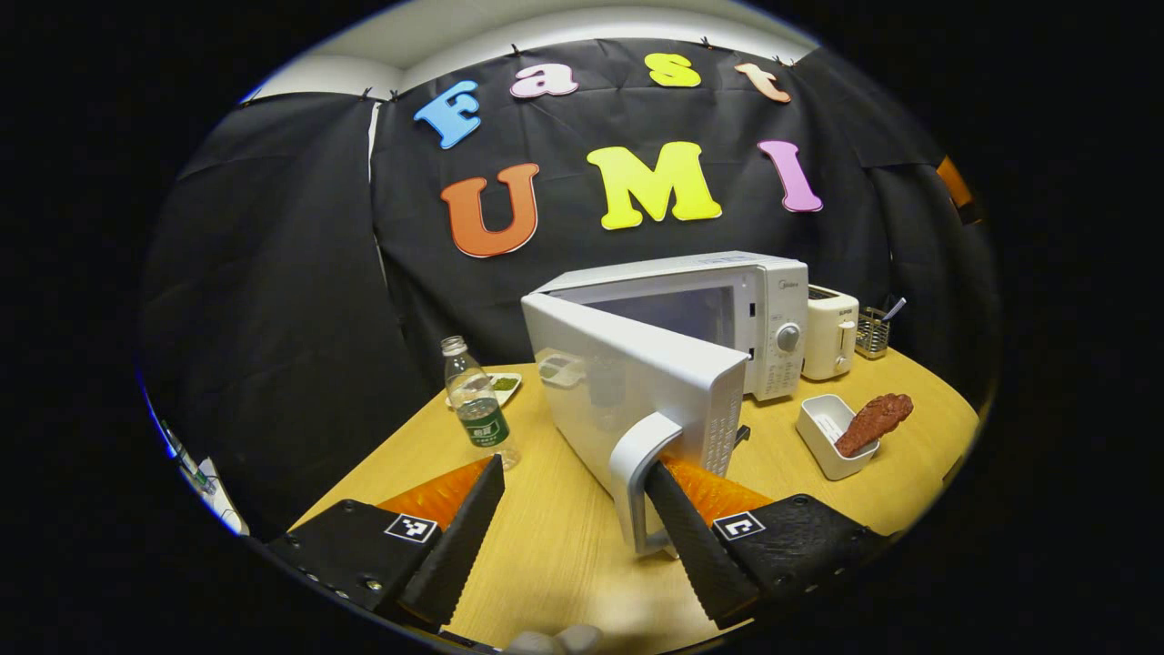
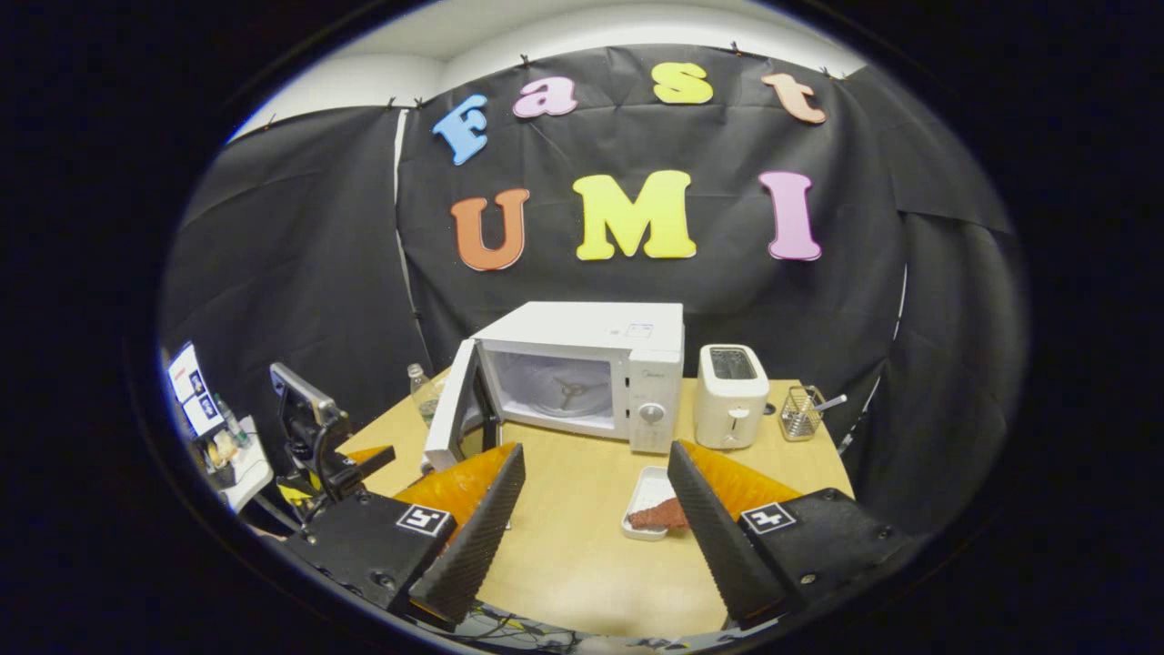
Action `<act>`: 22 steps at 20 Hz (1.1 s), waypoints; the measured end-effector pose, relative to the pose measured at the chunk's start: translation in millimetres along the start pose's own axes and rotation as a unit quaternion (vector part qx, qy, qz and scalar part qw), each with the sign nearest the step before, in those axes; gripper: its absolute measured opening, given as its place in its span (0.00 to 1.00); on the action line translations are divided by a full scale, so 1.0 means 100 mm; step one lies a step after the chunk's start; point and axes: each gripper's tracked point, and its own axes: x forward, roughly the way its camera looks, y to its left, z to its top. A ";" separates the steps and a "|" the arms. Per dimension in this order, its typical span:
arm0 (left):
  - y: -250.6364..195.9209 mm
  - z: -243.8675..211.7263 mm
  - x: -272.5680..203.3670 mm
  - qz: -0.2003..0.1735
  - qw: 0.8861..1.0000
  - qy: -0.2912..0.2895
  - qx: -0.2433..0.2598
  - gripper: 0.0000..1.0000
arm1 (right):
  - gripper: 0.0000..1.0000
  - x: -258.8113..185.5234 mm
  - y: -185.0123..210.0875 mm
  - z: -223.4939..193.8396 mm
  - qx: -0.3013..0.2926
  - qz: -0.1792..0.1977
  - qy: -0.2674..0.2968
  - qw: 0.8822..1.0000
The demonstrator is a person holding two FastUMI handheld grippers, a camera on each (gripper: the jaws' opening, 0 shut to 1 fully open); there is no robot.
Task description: Open the microwave oven with the left hand, put the food in, and close the microwave oven.
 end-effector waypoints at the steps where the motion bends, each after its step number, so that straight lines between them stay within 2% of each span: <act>1: 0.08 -0.03 -0.03 0.002 1.000 0.004 -0.001 0.94 | 1.00 0.00 0.03 -0.01 0.001 0.000 0.001 1.000; 7: 0.55 -0.19 -0.14 0.010 0.999 0.022 -0.022 0.94 | 1.00 0.03 0.22 -0.16 0.008 -0.001 0.010 1.000; 11: 0.94 -0.28 -0.20 0.034 0.999 0.028 -0.017 0.94 | 1.00 0.05 0.31 -0.25 0.015 -0.004 0.016 1.000; 12: 1.06 -0.32 -0.20 0.043 0.998 0.031 -0.018 0.94 | 0.91 0.06 0.32 -0.27 0.016 -0.007 0.017 1.000; 13: 1.18 -0.34 -0.22 0.052 0.998 0.032 -0.020 0.94 | 0.91 0.08 0.31 -0.29 0.017 -0.009 0.018 1.000; 14: 1.26 -0.31 -0.23 0.059 0.998 0.029 -0.021 0.94 | 1.00 0.08 0.31 -0.32 0.019 -0.012 0.020 1.000; 15: 1.30 -0.29 -0.25 0.062 0.998 0.029 -0.018 0.94 | 1.00 0.09 0.30 -0.34 0.020 -0.014 0.021 0.999; 16: 1.33 -0.29 -0.26 0.063 0.998 0.027 -0.013 0.84 | 1.00 0.10 0.28 -0.35 0.022 -0.018 0.022 0.999; 17: 1.36 -0.28 -0.27 0.066 0.997 0.025 -0.007 0.91 | 1.00 0.11 0.25 -0.36 0.024 -0.020 0.023 0.999; 19: 1.41 -0.29 -0.28 0.066 0.997 0.026 -0.007 0.90 | 1.00 0.13 0.16 -0.42 0.030 -0.030 0.026 0.999; 22: 1.42 -0.26 -0.36 0.063 0.998 0.025 -0.006 0.95 | 1.00 0.17 -0.08 -0.57 0.044 -0.052 0.035 0.997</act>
